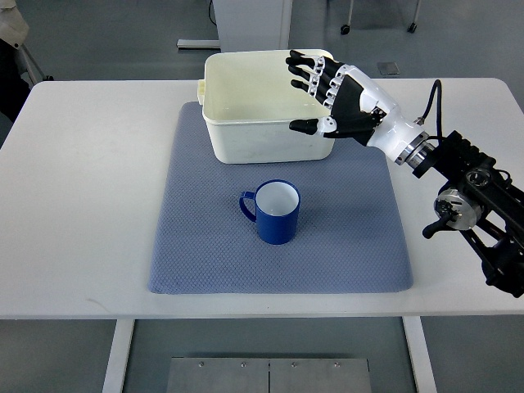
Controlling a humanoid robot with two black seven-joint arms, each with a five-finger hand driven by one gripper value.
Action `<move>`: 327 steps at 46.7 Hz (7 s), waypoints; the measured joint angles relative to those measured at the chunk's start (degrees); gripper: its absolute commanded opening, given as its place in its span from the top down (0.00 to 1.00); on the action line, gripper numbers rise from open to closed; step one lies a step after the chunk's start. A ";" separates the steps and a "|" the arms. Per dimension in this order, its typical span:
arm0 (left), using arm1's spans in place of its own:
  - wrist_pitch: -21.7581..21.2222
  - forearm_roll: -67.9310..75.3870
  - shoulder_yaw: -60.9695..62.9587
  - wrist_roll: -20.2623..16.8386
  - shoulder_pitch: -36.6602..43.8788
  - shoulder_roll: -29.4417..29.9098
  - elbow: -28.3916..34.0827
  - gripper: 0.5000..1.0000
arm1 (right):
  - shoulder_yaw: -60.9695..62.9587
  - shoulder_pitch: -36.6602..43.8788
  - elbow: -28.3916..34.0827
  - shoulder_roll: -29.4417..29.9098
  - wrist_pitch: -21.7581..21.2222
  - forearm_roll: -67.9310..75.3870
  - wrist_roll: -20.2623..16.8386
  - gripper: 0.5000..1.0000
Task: Place cup in box with right hand
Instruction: 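Move the right hand over the tub and down toward the blue mug, then close the right hand fingers around the blue mug's body, then lift the blue mug with the right hand above the tub, then lower the mug into the tub and open the right hand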
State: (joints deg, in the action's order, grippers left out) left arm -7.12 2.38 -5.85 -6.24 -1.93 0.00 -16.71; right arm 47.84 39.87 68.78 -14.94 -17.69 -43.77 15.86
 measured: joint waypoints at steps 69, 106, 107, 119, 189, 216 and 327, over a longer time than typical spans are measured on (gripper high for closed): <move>0.02 -0.01 -0.01 0.00 0.00 0.00 0.01 0.00 | -12.06 -3.68 -7.58 1.67 0.80 -4.92 6.48 0.00; 0.00 -0.01 -0.01 0.00 0.00 0.00 0.01 0.00 | -16.55 -3.92 -12.09 3.94 2.83 -5.08 9.81 0.00; 0.00 -0.01 -0.01 0.00 0.00 0.00 -0.01 0.00 | -16.59 -3.92 -12.13 3.99 2.83 -5.08 9.81 0.00; 0.00 -0.01 0.00 0.00 0.00 0.00 -0.02 0.00 | -17.40 -4.01 -12.88 4.29 3.33 -5.10 9.87 0.00; 0.02 -0.01 -0.02 -0.01 0.00 0.00 0.00 0.00 | -18.92 -2.94 -14.66 4.35 7.84 -4.66 16.66 1.00; 0.01 0.00 0.01 0.00 0.00 0.00 0.01 0.00 | -14.08 2.97 -5.70 -5.80 9.81 -3.46 13.58 1.00; 0.00 -0.01 -0.01 -0.01 0.00 0.00 0.01 0.00 | -14.83 18.33 -35.99 14.94 19.55 -0.97 6.81 1.00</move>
State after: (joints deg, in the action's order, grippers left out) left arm -7.13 2.37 -5.86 -6.25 -1.93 0.00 -16.70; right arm 33.00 58.20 32.79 0.00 1.86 -44.74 22.67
